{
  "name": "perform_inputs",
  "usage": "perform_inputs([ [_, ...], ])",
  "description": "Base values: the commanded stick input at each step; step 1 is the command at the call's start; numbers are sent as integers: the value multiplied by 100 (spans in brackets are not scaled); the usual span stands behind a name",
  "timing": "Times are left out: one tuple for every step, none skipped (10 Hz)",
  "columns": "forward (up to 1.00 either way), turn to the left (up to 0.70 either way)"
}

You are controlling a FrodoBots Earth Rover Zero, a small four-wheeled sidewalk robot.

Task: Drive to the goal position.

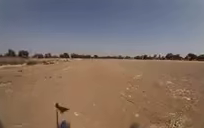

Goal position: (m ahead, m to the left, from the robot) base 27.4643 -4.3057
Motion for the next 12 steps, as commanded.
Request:
perform_inputs([
  [50,0],
  [50,0],
  [50,0],
  [50,0],
  [50,0],
  [50,0],
  [50,0],
  [50,0],
  [50,0],
  [50,0],
  [50,0],
  [50,0],
])
